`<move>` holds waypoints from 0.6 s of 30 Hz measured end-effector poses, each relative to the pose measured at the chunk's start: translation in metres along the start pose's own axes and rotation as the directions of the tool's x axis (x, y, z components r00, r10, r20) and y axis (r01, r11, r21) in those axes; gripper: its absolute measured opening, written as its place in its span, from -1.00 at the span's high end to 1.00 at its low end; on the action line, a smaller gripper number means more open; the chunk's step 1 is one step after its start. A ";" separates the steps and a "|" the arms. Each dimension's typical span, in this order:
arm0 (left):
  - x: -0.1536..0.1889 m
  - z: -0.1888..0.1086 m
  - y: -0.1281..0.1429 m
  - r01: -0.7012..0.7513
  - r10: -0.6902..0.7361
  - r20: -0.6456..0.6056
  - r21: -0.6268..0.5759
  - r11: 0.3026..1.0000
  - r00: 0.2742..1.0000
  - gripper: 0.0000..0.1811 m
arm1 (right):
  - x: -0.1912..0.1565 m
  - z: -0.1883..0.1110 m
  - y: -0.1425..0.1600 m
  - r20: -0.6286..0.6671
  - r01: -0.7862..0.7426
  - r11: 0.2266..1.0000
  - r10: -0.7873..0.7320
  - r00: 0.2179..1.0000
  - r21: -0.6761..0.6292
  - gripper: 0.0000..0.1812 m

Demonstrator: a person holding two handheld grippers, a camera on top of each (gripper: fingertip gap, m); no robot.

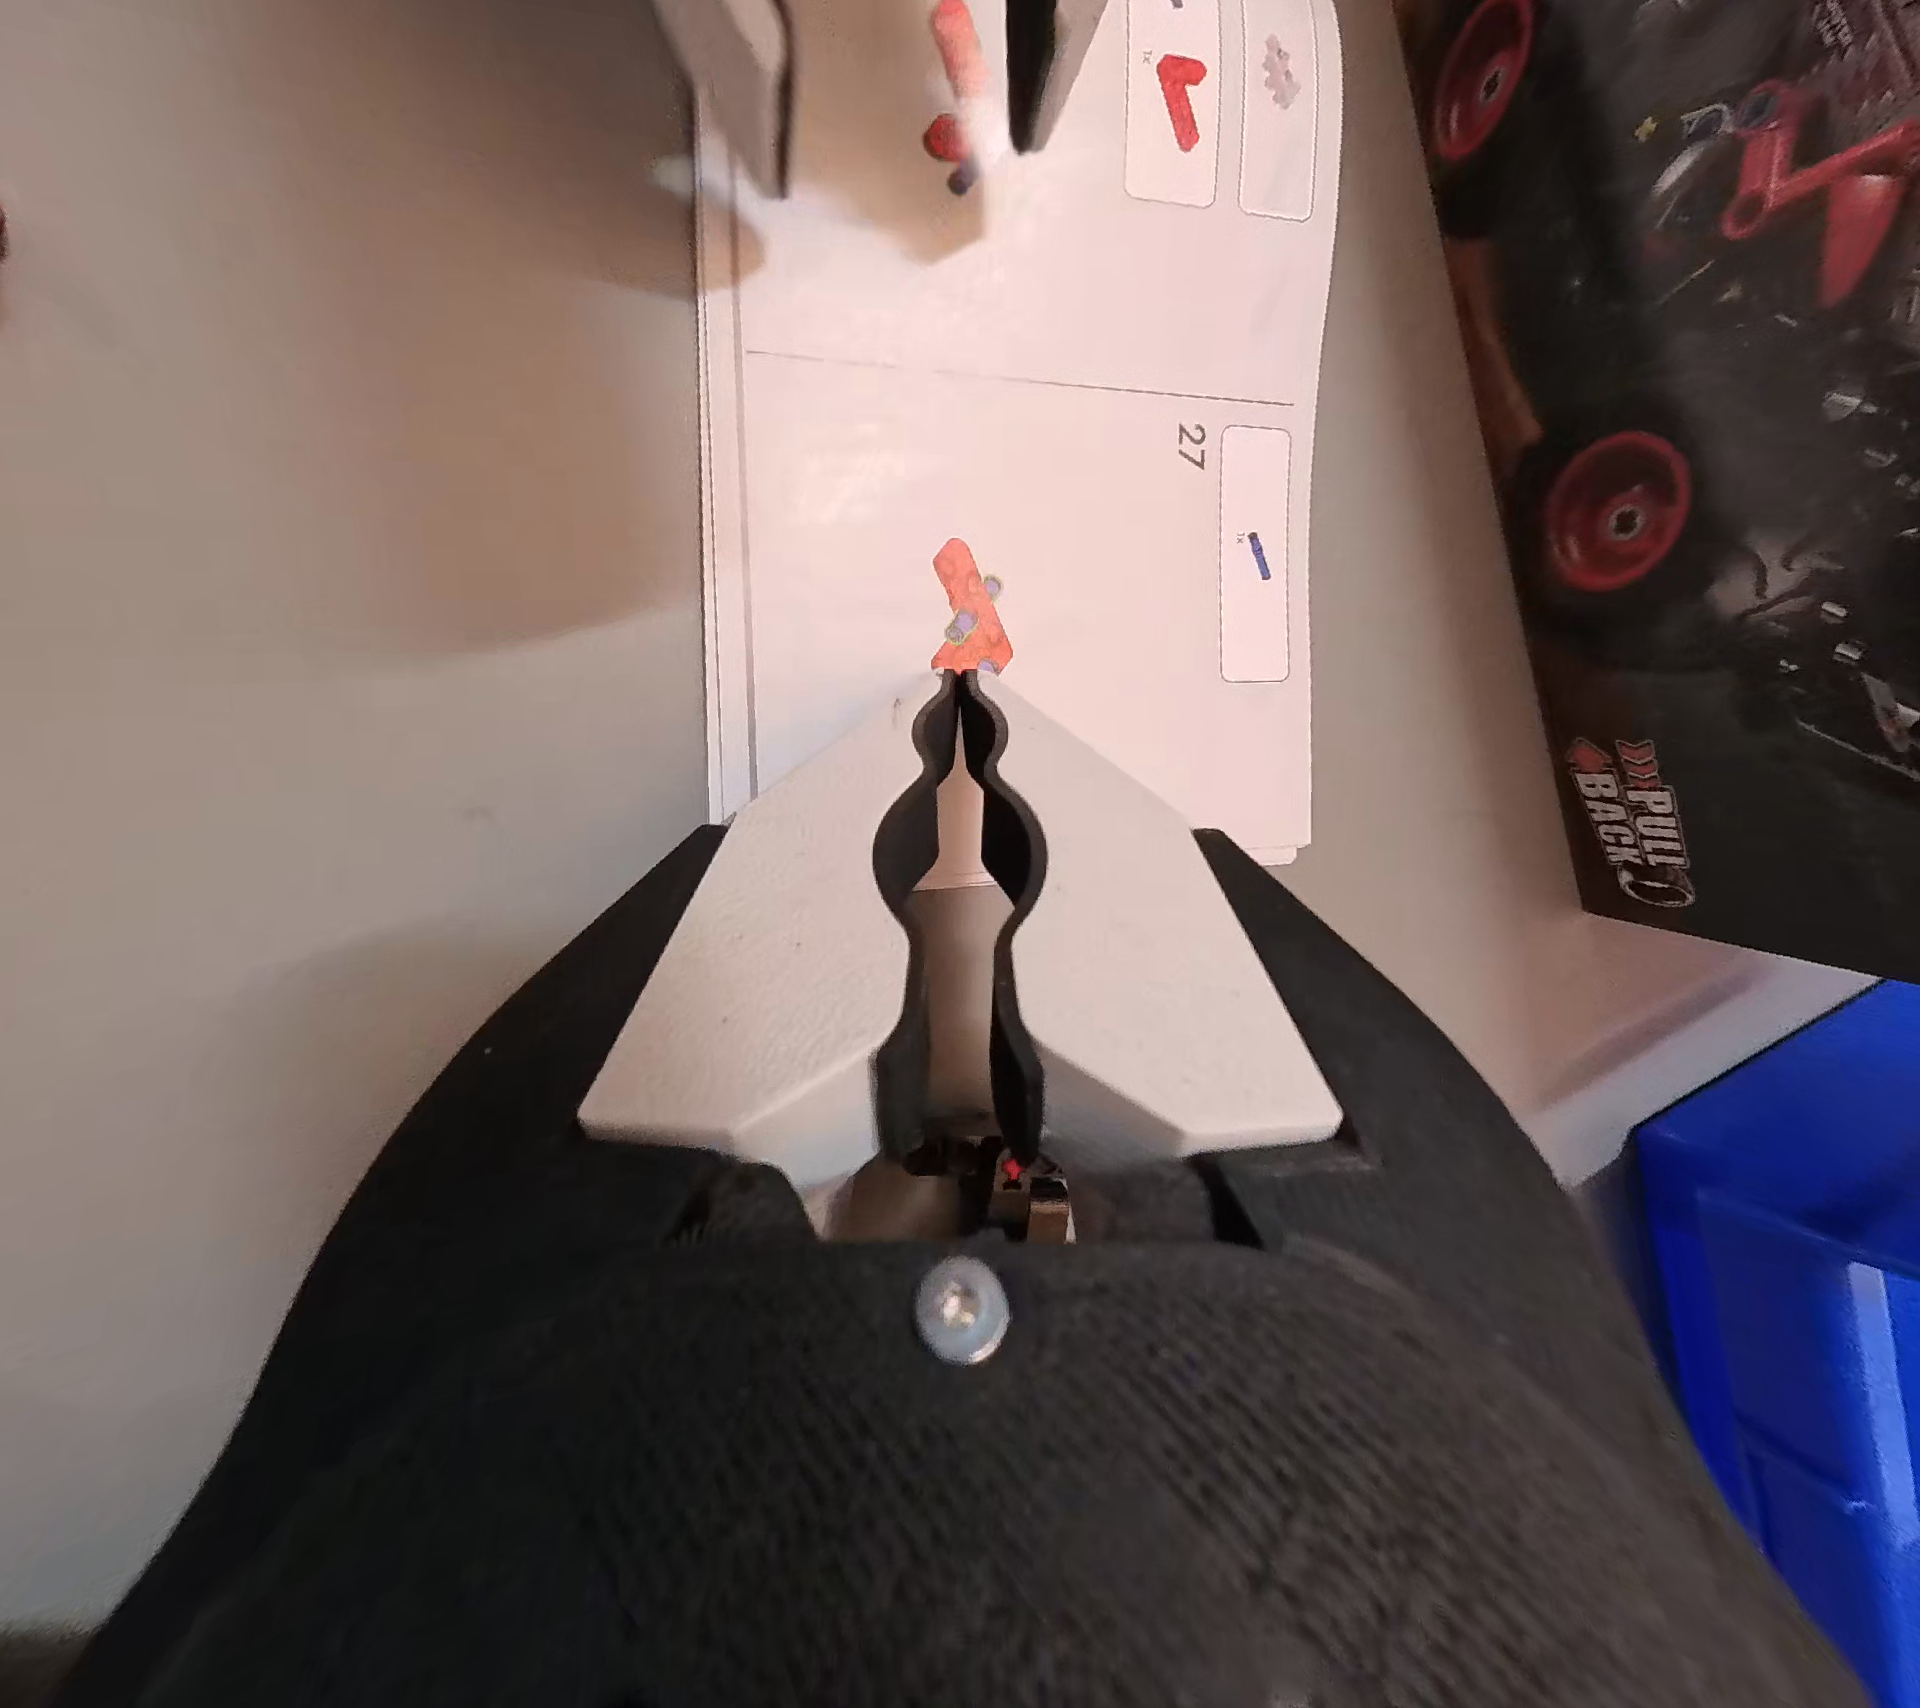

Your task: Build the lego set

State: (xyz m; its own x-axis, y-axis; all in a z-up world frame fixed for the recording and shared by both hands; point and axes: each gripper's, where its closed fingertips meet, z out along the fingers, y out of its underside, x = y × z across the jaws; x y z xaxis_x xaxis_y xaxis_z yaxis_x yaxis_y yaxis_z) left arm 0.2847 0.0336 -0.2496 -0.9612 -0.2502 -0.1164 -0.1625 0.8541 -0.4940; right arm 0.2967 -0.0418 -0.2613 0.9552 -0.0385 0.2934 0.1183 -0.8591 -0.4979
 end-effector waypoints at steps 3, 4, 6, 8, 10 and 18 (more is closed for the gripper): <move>0.018 0.006 -0.008 -0.024 0.029 -0.098 0.053 0.998 0.995 0.58 | 0.000 0.000 0.000 0.004 -0.011 1.000 0.011 1.000 0.006 1.00; 0.022 0.009 -0.009 -0.033 0.040 -0.122 0.055 0.998 0.992 0.56 | 0.000 0.000 0.000 0.004 -0.011 1.000 0.011 1.000 0.007 1.00; 0.025 0.016 -0.007 -0.062 0.066 -0.124 0.035 0.997 0.990 0.54 | 0.000 0.000 0.000 0.004 -0.012 1.000 0.011 1.000 0.008 1.00; 0.025 0.017 -0.010 -0.061 0.065 -0.114 0.041 0.997 0.991 0.52 | 0.000 0.000 0.000 0.001 -0.003 1.000 0.003 1.000 0.008 1.00; 0.021 0.015 -0.010 -0.052 0.056 -0.101 0.046 0.998 0.993 0.52 | 0.000 0.000 0.000 -0.003 0.010 1.000 -0.010 1.000 0.008 1.00; 0.006 0.021 -0.018 -0.038 0.039 -0.007 0.074 0.996 0.999 0.45 | 0.001 0.001 -0.002 -0.008 0.013 1.000 -0.013 1.000 0.022 1.00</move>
State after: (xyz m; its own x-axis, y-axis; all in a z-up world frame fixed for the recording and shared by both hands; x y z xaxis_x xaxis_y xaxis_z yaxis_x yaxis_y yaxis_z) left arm 0.2863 0.0072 -0.2597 -0.9683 -0.2136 -0.1292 -0.1087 0.8268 -0.5519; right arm 0.2973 -0.0399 -0.2612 0.9514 -0.0313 0.3065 0.1369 -0.8483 -0.5115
